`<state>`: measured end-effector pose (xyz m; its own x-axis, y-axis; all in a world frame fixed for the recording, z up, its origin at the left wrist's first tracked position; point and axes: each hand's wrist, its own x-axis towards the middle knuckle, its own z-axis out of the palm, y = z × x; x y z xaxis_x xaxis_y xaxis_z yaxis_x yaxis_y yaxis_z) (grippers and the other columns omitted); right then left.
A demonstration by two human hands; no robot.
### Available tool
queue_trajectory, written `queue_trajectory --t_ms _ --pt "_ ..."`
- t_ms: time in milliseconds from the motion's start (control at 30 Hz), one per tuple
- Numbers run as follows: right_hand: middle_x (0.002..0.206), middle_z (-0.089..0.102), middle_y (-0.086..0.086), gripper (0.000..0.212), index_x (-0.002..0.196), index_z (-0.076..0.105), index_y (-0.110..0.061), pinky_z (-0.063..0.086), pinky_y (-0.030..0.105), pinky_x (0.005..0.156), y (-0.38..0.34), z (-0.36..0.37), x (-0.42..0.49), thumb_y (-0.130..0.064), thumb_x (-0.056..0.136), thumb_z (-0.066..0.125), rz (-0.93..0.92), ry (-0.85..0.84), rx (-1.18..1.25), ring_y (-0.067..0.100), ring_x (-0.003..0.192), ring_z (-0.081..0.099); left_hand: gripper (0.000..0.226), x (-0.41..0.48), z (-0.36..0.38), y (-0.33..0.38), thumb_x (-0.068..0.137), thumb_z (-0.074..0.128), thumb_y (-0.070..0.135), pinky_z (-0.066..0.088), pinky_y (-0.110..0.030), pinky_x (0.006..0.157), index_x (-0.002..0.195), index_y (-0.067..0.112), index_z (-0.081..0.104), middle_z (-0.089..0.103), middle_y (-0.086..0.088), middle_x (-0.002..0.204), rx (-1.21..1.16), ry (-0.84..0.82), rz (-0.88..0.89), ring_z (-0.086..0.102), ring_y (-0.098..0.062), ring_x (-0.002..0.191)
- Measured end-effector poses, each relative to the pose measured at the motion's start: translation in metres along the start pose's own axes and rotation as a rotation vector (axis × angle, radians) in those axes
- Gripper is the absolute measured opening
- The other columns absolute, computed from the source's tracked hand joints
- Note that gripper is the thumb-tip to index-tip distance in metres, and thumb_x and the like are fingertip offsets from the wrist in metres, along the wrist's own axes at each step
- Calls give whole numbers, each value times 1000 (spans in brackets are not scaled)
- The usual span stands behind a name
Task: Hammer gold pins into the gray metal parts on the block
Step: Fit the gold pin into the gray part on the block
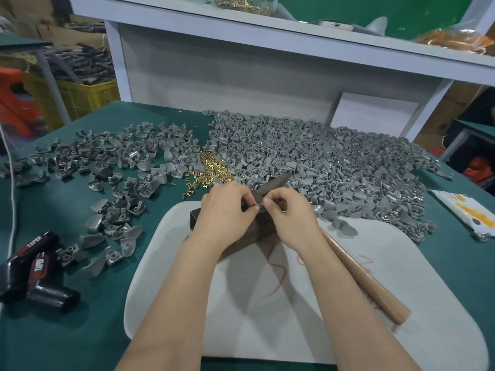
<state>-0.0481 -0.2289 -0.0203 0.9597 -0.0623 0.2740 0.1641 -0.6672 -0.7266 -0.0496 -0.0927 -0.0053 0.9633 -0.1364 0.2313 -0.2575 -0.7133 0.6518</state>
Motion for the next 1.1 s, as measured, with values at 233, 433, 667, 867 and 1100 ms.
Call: queue_trajectory --t_ms 233,433,667,867,1100 --pt "93 47 1 9 86 58 -9 37 30 77 -12 0 -6 -5 90 51 -190 37 -300 21 85 50 15 0 0 0 84 67 27 45 -43 89 74 28 56 62 5 92 12 0 13 56 -24 98" --pt "108 49 8 12 97 56 -7 31 30 74 -21 0 -3 -5 89 48 -246 -24 -578 28 96 51 17 0 -1 3 85 66 24 46 -44 88 74 26 54 61 0 92 15 -14 27 55 -28 97" --pt "115 48 9 23 108 52 -7 38 31 83 -33 -3 -1 -2 86 49 -255 -81 -688 28 104 51 6 0 -2 4 87 62 18 44 -44 88 81 18 64 62 -6 96 61 -23 56 52 -31 99" --pt "116 48 9 25 110 51 -8 40 32 83 -38 -3 -2 -2 85 50 -241 -86 -734 27 106 52 7 -1 -2 6 88 59 17 42 -44 87 84 15 65 60 -8 99 82 -20 59 49 -32 100" --pt "116 48 9 25 109 52 -8 32 28 70 -37 -2 3 -3 85 53 -220 -112 -723 28 103 55 8 -1 -2 6 88 60 18 42 -44 87 87 13 67 59 -7 100 96 -13 63 49 -32 101"
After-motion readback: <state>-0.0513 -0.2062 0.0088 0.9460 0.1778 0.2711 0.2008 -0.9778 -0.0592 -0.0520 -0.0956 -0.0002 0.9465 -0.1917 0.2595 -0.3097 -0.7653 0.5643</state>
